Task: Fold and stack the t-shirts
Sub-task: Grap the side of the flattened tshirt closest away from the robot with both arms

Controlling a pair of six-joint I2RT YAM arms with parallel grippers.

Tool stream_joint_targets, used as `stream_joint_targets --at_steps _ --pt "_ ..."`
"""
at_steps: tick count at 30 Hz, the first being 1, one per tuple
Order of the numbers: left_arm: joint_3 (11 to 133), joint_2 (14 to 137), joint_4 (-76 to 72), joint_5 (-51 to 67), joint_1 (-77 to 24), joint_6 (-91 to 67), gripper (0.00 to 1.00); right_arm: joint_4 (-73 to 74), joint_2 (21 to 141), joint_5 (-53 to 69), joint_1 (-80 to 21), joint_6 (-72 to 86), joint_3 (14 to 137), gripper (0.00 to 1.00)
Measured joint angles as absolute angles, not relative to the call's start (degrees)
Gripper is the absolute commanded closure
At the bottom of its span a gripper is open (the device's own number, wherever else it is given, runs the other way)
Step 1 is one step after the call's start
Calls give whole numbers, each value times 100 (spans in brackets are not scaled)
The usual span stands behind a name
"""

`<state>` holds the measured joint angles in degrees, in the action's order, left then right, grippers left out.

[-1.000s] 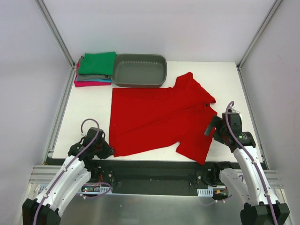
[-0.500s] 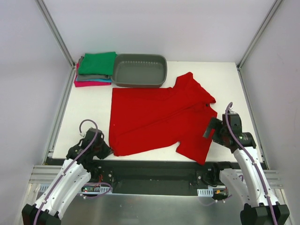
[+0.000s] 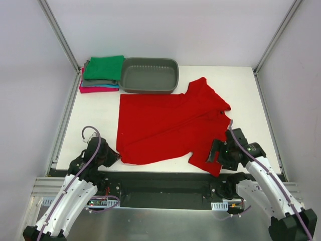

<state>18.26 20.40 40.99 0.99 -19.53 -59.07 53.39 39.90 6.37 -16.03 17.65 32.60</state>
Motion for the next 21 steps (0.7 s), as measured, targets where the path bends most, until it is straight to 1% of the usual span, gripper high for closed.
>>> stream_joint_targets --at_steps 2,6,9,11,13,16,19,21 --pt "1879 2051 4080 38 -1953 -5896 100 5380 4224 593 -1984 1935 3168 16" --pt "1935 2051 4040 -67 -1953 -5867 100 5395 4423 381 -2353 2257 3081 22" --pt "1959 2060 3968 -115 -1953 -5824 100 5365 4617 239 -2480 2469 3079 23" --pt "1968 2069 3931 -163 -1953 -5791 100 5266 4831 198 -2543 2554 3039 27" --pt "1981 2099 3894 -204 -1953 -5771 100 5135 5089 191 -2571 2600 2961 33" --pt "2014 2176 3844 -220 -1953 -5752 100 4932 5411 196 -2600 2655 2840 38" --pt "2043 2237 3811 -250 -1953 -5743 100 4803 5511 185 -2613 2692 2812 40" --pt "2045 2263 3793 -314 -1953 -5741 100 4716 5577 145 -2615 2700 2812 46"
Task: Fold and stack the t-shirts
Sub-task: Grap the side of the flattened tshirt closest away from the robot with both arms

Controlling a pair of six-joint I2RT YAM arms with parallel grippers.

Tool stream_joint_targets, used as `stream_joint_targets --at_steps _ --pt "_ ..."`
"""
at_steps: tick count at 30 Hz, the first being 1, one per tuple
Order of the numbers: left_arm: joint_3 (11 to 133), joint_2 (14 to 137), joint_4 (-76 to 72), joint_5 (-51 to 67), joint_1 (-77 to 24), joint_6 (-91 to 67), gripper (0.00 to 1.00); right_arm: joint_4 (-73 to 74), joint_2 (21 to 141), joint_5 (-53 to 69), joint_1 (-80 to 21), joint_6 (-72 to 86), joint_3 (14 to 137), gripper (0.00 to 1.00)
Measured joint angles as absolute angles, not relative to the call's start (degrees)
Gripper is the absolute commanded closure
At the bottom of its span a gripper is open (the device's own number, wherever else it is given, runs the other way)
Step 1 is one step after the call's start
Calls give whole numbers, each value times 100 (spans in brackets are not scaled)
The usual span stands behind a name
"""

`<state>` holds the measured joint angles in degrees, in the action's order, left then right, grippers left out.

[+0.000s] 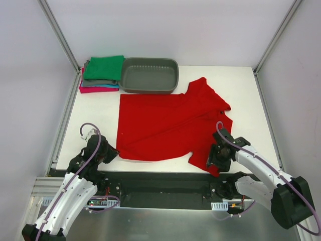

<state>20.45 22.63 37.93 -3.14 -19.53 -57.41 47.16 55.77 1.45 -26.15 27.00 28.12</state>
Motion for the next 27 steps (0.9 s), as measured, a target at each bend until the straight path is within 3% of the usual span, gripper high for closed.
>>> stream_joint_targets --at_steps 10,16,23,27 --pt "2053 2327 3785 -473 -1953 -5741 100 4532 6121 -102 -2620 2668 2880 52" --pt "2056 2355 3760 -502 -1953 -5741 100 4521 6316 -150 -2620 2521 2978 65" --pt "2058 2377 3747 -502 -1953 -5741 100 4442 6357 -143 -2626 2255 3009 94" --pt "2075 2331 3750 -504 -1953 -5743 100 4338 6235 82 -2630 2180 2995 99"
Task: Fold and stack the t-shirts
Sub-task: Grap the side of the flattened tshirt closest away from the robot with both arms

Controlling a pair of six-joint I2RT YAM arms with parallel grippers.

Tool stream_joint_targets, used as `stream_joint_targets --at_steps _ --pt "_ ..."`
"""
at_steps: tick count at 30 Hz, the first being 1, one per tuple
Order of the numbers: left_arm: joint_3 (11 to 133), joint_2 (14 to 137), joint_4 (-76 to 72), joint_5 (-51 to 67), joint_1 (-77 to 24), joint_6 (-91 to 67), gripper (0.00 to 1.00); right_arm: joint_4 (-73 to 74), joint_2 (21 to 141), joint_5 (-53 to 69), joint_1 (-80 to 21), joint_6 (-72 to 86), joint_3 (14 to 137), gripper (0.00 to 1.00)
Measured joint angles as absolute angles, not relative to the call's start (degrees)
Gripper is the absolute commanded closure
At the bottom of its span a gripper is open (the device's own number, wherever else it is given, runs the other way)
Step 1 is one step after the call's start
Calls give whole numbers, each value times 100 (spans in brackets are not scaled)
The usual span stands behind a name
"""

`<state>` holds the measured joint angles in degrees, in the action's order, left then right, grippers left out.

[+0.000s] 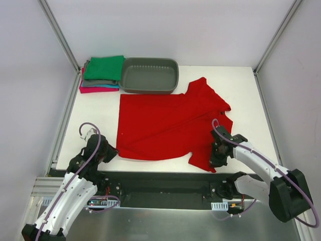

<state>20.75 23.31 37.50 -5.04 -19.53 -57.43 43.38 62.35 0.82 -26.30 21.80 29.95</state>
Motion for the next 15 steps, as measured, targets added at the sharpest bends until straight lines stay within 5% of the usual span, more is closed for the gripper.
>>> stream_joint_targets --at_steps 15 --pt "2379 1651 4394 -1013 -1953 -6053 100 6514 4316 1306 -3065 2224 3660 99"
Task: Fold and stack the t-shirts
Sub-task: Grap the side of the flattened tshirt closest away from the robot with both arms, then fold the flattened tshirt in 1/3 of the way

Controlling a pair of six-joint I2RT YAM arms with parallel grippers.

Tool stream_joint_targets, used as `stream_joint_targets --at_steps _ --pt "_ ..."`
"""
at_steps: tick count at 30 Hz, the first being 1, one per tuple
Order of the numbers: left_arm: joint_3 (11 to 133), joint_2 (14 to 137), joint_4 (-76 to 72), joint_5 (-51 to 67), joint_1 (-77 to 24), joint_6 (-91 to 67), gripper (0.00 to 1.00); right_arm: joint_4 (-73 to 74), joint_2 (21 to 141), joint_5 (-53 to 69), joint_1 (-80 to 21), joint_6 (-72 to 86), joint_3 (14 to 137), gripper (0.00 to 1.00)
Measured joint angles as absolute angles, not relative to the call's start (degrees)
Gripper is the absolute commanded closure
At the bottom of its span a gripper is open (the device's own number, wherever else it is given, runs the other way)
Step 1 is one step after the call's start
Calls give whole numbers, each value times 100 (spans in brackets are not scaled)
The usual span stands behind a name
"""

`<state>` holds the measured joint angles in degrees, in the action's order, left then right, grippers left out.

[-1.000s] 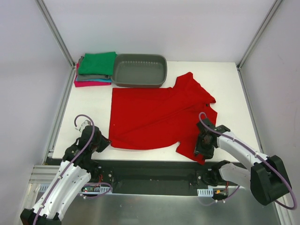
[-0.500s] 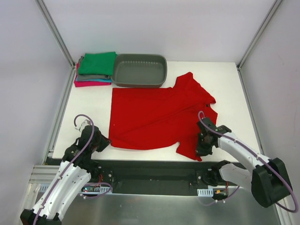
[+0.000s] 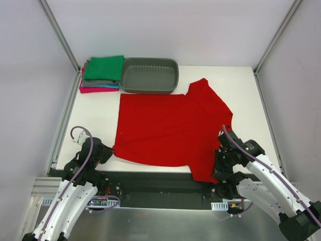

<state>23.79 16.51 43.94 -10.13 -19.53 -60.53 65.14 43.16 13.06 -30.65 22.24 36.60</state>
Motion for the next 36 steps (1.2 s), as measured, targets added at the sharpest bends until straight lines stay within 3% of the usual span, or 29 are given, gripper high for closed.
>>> stream_joint_targets --at_steps 18,36 --pt "2399 1127 5046 -1256 -1953 -6650 100 7297 4558 1256 -3514 2196 4519 99" --pt "2539 3273 3409 -2165 -1953 -6958 100 5507 5666 -174 -2504 1743 5290 99"
